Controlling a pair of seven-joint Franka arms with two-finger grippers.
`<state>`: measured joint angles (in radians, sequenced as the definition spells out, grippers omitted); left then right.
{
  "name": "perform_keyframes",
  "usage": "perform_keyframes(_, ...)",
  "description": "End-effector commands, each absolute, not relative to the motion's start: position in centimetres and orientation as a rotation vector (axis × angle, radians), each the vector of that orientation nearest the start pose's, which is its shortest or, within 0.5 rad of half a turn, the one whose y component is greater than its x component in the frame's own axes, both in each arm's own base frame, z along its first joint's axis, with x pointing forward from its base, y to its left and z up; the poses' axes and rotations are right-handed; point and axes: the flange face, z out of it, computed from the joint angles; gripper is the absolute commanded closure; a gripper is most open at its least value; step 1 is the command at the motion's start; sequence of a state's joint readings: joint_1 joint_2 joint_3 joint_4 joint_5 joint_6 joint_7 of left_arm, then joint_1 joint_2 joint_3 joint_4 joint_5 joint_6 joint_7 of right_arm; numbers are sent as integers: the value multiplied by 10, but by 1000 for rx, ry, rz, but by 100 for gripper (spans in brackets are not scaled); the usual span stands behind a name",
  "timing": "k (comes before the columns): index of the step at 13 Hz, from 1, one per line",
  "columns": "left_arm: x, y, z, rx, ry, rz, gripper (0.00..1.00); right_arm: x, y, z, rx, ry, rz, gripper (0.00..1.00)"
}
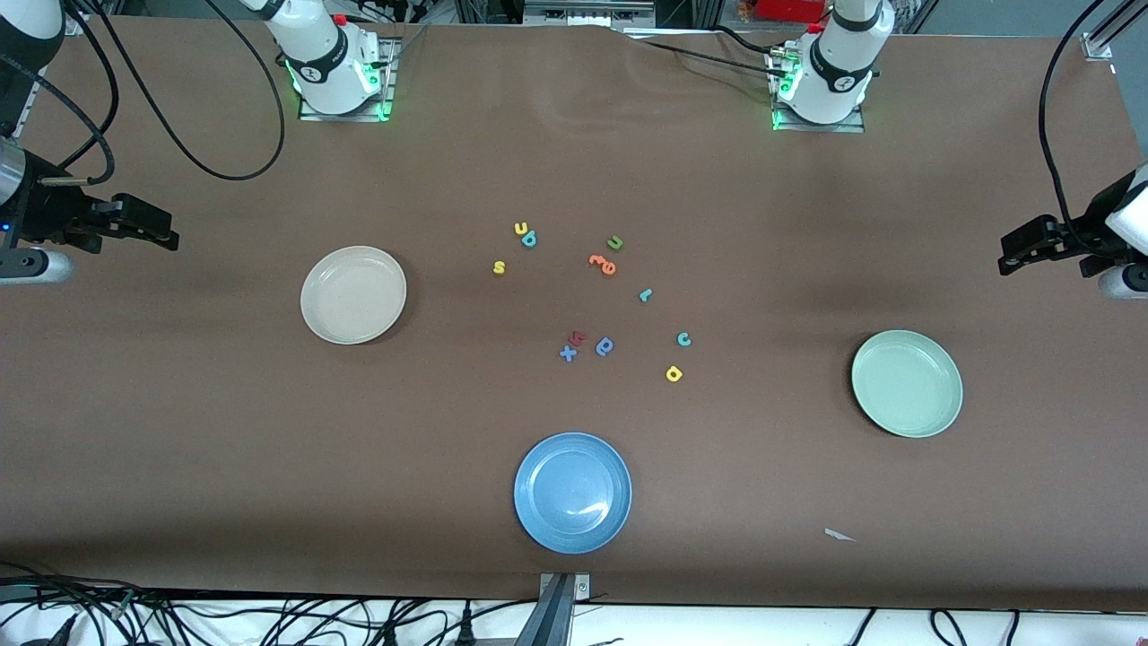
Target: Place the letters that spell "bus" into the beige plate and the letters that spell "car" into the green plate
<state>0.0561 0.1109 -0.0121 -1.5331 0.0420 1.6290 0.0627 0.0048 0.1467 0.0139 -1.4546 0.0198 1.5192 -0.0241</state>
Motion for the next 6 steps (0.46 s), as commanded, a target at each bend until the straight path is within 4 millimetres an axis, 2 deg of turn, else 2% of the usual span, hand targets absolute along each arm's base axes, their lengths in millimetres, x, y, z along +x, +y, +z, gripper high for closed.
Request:
perform_keyframes(1,588,30,592,-3121,64,31,0,586,12,596,-3132,-60,113,0)
perform_keyframes(6,588,31,593,-3121,61,28,0,586,23,596,-3133,-79,113,0)
